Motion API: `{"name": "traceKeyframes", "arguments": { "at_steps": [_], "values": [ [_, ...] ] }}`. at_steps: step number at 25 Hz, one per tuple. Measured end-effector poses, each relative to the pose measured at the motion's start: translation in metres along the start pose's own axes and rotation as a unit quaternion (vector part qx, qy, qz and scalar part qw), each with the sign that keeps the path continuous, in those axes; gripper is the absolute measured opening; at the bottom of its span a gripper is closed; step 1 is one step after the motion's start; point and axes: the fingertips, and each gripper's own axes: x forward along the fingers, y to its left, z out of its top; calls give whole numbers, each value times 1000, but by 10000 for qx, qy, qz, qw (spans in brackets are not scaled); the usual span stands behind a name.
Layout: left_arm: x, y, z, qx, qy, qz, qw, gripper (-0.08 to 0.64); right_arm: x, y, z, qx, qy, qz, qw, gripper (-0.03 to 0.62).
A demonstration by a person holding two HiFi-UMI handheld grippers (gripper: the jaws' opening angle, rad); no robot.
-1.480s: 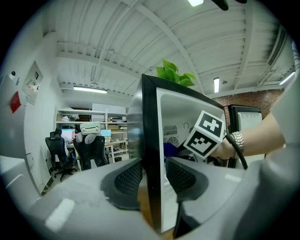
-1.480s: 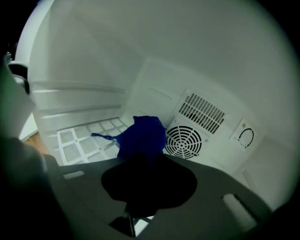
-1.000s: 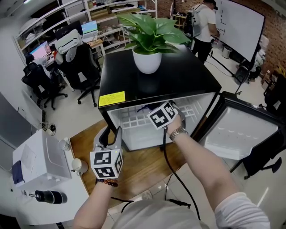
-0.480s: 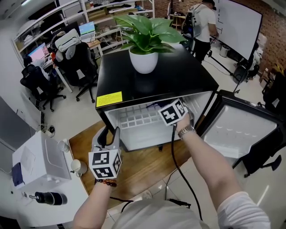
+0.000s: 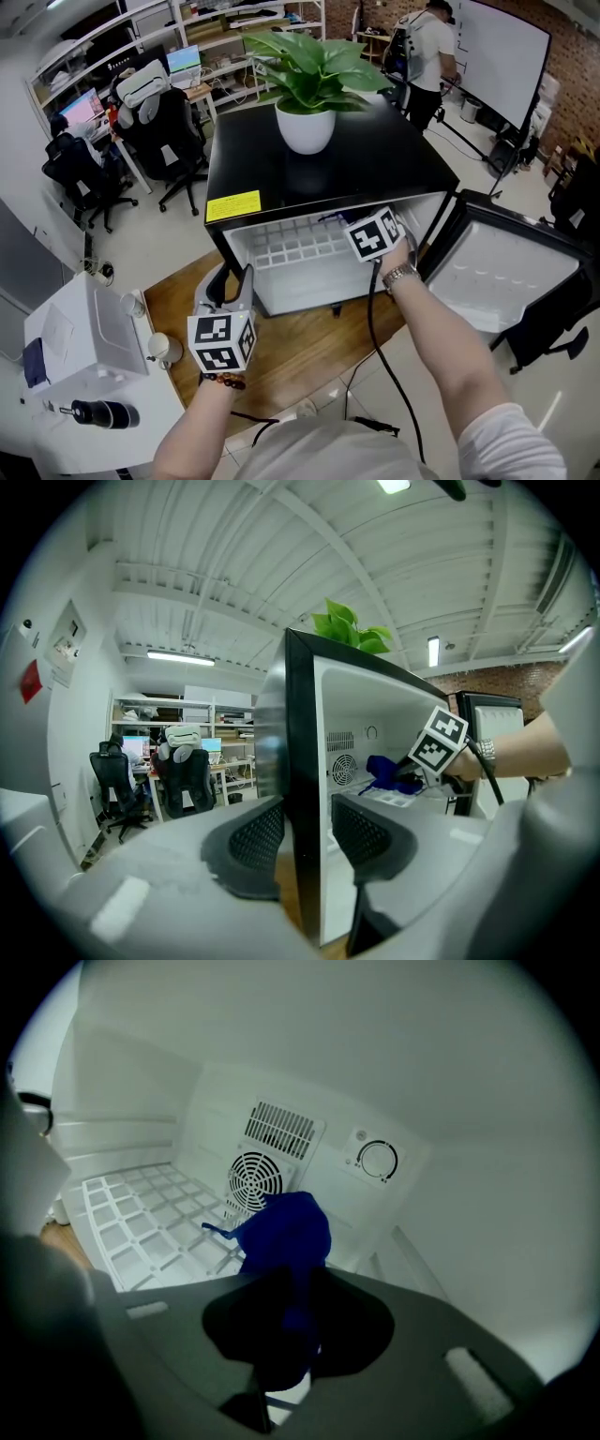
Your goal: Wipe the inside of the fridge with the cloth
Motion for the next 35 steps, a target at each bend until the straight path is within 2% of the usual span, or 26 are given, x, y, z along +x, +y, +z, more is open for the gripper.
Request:
{"name": "traceKeyframes", "arguments": {
  "at_steps": [7,16,23,28,35],
  "values": [
    [-1,-1,1,-20,-58,-56,10000,163,-28,19,20,127,-502,172,9985,73],
    [-1,-2,0,-7,-63,-166,9998,163,-82,129,68,315,-1366,1390,9803,72],
    [-3,-2,1,67,-63,-255,9996,163,-101,206,86,520,-1519,2262,9608,72],
    [-5,-3,1,135,-81,-348,9993,163,-94,228,84,409,-1392,2331,9616,72],
    [-6,-3,2,130,-133,-463,9988,160,-76,225,69,208,-1167,1988,9728,72]
  ]
}}
